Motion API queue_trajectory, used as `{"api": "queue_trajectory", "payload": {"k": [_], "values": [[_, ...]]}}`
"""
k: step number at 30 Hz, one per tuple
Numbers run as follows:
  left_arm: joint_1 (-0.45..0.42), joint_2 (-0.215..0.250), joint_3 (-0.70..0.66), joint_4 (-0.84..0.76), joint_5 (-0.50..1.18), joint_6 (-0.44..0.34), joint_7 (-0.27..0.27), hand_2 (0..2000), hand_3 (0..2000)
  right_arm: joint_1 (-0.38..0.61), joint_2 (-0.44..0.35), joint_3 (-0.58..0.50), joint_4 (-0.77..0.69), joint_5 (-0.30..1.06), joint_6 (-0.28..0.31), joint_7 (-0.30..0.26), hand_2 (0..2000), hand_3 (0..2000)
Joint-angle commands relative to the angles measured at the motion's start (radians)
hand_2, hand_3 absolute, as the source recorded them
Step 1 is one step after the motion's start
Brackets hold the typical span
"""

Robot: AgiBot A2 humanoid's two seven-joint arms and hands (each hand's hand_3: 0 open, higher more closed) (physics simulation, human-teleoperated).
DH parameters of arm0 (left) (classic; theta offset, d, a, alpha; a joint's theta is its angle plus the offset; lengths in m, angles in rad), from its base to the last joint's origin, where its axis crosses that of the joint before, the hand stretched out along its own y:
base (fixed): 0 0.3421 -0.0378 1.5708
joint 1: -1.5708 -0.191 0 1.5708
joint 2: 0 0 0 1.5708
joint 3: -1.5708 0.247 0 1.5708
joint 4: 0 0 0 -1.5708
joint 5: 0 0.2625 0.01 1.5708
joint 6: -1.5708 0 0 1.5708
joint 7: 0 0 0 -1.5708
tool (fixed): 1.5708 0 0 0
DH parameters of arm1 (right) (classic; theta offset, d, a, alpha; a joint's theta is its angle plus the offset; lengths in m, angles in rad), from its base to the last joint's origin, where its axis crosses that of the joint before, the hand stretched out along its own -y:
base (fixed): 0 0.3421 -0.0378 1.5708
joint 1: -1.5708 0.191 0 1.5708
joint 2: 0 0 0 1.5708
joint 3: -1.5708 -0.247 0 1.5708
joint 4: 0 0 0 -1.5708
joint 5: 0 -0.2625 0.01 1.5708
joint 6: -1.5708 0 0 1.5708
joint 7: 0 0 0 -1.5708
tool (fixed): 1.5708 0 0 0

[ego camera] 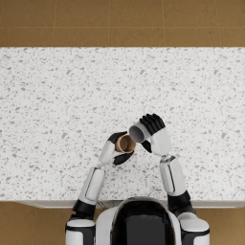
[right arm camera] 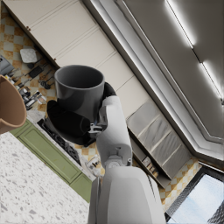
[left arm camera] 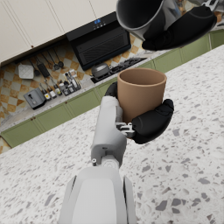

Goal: Pick up two cups and pour the berry on the right into the cup on the left

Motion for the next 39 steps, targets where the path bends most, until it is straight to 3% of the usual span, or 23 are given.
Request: {"api": "queue_trajectory", "payload": {"k": [1, 25, 37, 38, 39], "values": [[0.012, 0.008, -0.007, 0.003, 0.000, 0.000, 0.000, 2000, 1280, 0.011, -0.008, 0.014, 0.039, 0.032, 0.001, 0.000, 2000, 1280], [0.041, 0.059, -0.031, 0.061, 0.000, -0.001, 0.001, 2000, 1280, -0.010, -0.034, 0.083, 0.123, 0.802, 0.008, 0.003, 2000, 1280], [0.047, 0.077, -0.039, 0.069, 0.000, -0.001, 0.001, 2000, 1280, -0.012, -0.043, 0.103, 0.149, 1.046, 0.004, 0.004, 2000, 1280], [0.047, 0.078, -0.039, 0.069, 0.000, -0.001, 0.001, 2000, 1280, 0.246, 0.359, 0.439, 0.150, 1.051, 0.004, 0.004, 2000, 1280], [0.049, 0.079, -0.042, 0.064, 0.000, -0.002, 0.001, 2000, 1280, 0.029, 0.054, 0.164, 0.151, 1.051, 0.011, 0.004, 2000, 1280]]}}
